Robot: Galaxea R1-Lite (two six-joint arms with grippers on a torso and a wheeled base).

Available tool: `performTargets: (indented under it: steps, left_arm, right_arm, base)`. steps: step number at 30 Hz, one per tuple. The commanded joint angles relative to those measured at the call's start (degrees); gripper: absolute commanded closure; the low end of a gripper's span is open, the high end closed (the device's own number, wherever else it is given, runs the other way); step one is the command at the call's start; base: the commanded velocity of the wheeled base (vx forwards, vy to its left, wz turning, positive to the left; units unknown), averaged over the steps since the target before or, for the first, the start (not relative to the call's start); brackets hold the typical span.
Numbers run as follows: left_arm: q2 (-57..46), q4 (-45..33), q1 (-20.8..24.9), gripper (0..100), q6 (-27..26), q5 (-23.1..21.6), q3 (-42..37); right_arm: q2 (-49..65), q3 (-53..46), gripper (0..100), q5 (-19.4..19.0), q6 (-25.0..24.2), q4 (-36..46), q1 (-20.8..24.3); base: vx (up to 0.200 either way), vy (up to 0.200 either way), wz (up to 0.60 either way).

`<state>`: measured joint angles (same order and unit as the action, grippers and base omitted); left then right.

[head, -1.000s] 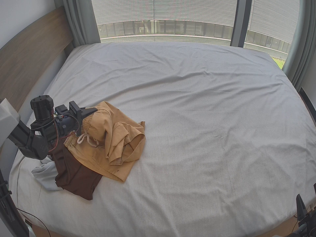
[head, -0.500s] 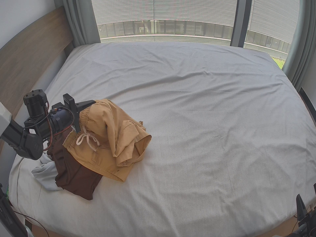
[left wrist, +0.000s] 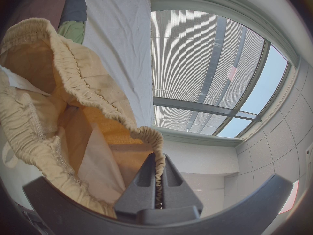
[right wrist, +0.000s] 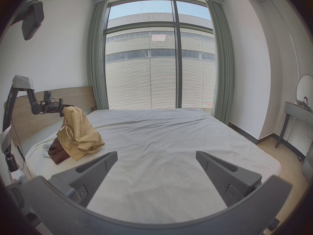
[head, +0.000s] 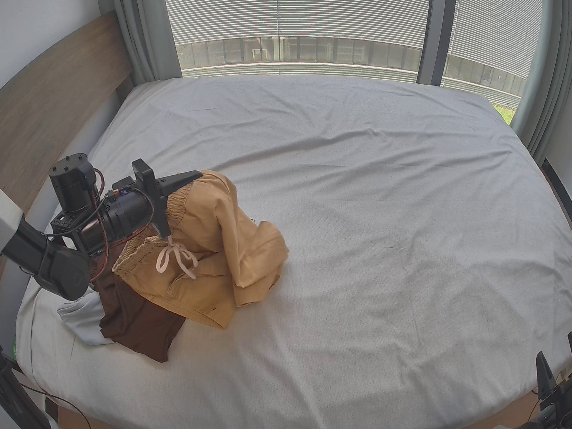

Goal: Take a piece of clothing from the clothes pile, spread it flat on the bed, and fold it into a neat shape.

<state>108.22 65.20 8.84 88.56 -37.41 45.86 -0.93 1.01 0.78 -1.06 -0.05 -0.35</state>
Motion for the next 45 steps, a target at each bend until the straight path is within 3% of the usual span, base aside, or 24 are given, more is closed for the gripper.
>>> performTargets:
  steps: [1, 16, 26, 37, 45]
  left_arm:
    - [-0.37, 0.20, 1.71, 100, 0.38, 0.06, 0.02]
    - [-1.87, 0.28, 8.65, 100, 1.87, 1.20, 0.02]
    - [-0.81, 0.37, 14.01, 100, 2.05, 7.18, 2.48]
    - [-0.37, 0.72, 17.97, 100, 2.40, 6.56, 4.32]
    - [0.68, 5.38, 19.73, 100, 15.50, 7.27, 7.40]
  right_arm:
    - [0.75, -1.01, 0, 0.01, 0.01, -0.04, 0.00]
    - [0.75, -1.01, 0, 0.01, 0.01, 0.05, 0.00]
    - [0.75, -1.01, 0, 0.01, 0.01, -0.04, 0.00]
    - [0.75, -1.01, 0, 0.01, 0.01, 0.05, 0.00]
    - [0.75, -1.01, 0, 0.01, 0.01, 0.05, 0.00]
  base:
    - [0.000, 0.000, 0.00]
    - [0.000, 0.000, 0.00]
    - [0.000, 0.000, 0.00]
    - [0.000, 0.000, 0.00]
    - [0.000, 0.000, 0.00]
